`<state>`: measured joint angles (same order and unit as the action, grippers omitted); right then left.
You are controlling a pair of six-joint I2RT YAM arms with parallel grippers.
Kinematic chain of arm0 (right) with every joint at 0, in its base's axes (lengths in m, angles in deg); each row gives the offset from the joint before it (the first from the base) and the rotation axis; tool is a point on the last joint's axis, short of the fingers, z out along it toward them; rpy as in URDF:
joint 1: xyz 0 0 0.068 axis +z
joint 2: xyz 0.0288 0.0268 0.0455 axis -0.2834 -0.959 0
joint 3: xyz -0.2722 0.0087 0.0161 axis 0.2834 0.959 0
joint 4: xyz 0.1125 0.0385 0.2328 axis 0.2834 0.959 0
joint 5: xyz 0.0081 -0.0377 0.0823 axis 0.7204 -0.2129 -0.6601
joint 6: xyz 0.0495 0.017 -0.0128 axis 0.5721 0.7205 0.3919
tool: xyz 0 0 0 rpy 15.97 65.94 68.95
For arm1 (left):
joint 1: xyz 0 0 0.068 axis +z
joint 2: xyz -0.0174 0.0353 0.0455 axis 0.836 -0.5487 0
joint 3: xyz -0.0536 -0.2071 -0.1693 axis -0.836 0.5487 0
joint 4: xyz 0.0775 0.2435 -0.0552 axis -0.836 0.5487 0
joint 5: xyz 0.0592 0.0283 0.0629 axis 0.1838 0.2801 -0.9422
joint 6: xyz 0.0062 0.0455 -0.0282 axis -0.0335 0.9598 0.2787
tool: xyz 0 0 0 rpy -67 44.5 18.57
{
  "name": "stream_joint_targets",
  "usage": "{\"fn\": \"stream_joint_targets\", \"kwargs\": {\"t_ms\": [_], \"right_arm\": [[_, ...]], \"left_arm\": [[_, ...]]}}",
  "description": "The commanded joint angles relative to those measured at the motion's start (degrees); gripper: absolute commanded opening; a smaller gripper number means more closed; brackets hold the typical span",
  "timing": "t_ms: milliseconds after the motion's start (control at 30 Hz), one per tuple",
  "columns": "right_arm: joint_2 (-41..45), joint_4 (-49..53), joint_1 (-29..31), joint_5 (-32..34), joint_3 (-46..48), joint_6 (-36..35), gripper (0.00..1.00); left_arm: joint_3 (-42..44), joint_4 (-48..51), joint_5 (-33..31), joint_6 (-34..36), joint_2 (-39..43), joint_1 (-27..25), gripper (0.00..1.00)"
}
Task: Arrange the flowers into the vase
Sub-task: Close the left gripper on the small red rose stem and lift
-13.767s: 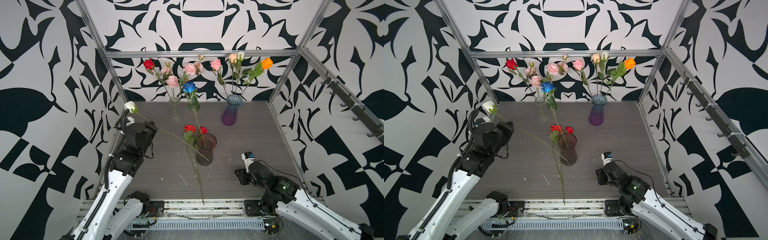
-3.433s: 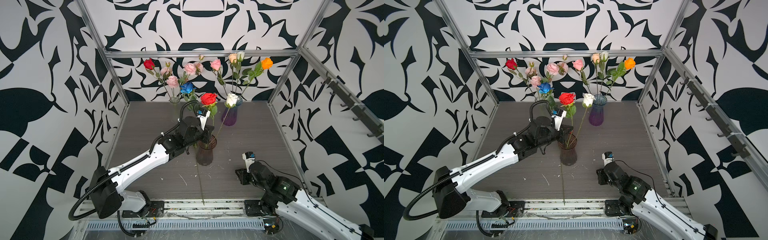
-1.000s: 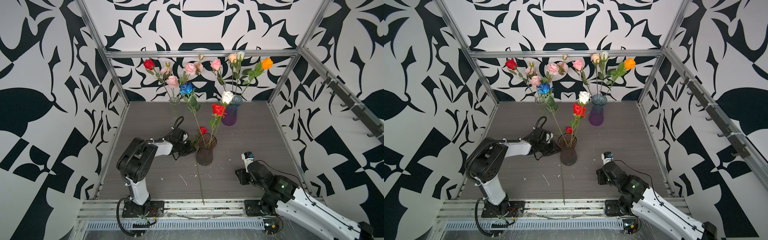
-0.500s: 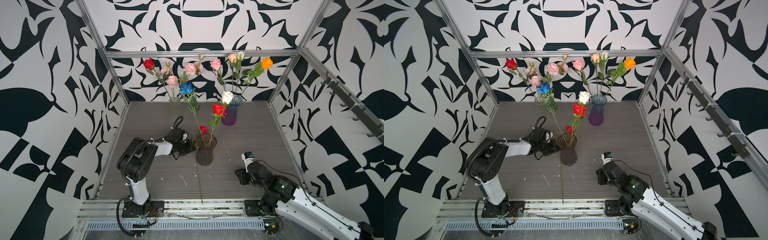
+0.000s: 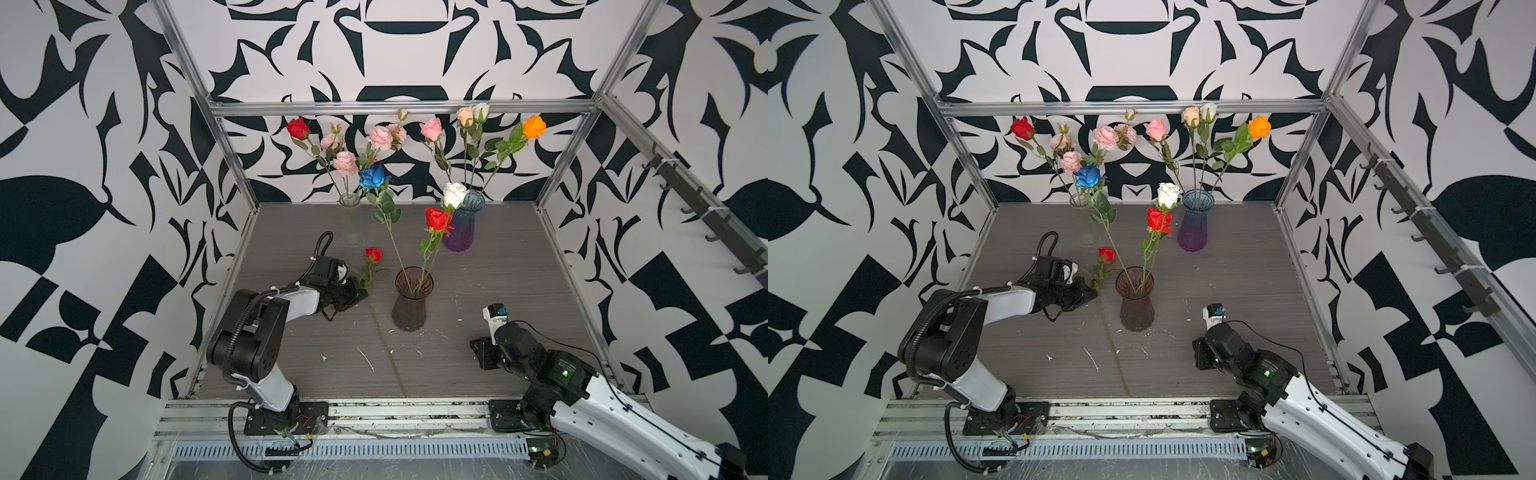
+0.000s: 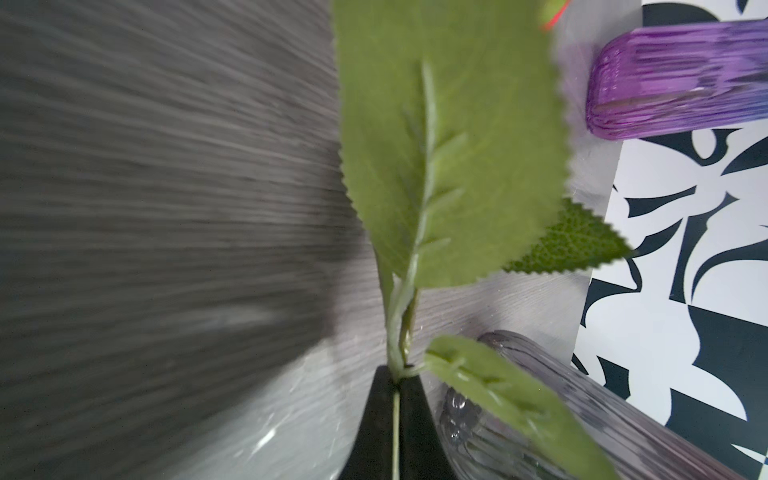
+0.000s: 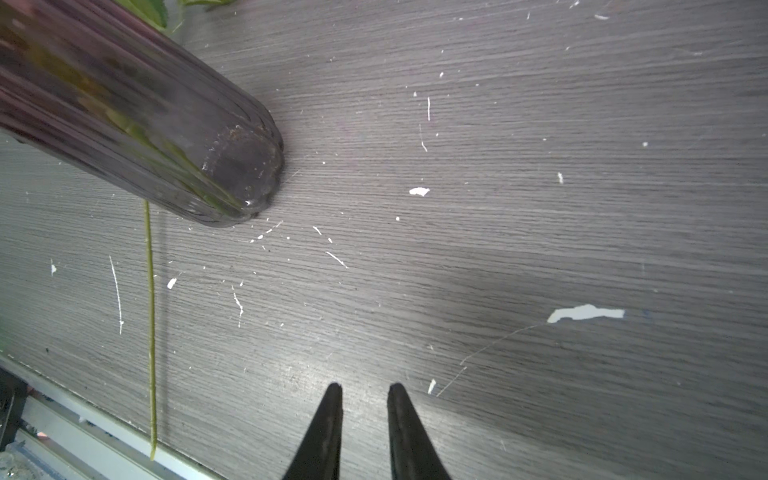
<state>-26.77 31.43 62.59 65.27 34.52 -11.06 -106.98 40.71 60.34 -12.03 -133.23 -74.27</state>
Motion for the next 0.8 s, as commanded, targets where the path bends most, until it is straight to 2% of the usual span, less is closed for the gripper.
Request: {"fn": "stream_joint_targets", "kwargs": {"t_ms": [0,100,167,267,467,767], "right_arm": [[-0.69,-0.59,0.19,1.11,-1.05,0.25,0.24],[-0.77,-0.59,0.24,1.12,-1.05,0.26,0.24],[-0.72,-0.59,0.21,1.11,-1.05,0.27,0.24],[-0.80,-0.50,0.22,1.10,-1.05,0.25,0.24],[-1.10,-0.76,0.20,1.19,-1.13,0.25,0.24],[-1.56,-0.85,0.20,1.02,-1.14,0.14,0.24]], "left_arm": [[1.15,3.30,1.08,2.60,2.23,0.84,0.08],[1.36,2.82,2.06,2.54,1.82,0.84,0.18],[1.39,2.38,2.23,2.36,1.33,0.84,0.27],[1.96,1.41,1.96,1.59,1.09,0.84,0.36],[5.13,-2.36,2.10,-1.37,0.70,0.12,0.37],[5.27,-0.19,-2.43,-2.75,0.28,-3.30,0.35]]}}
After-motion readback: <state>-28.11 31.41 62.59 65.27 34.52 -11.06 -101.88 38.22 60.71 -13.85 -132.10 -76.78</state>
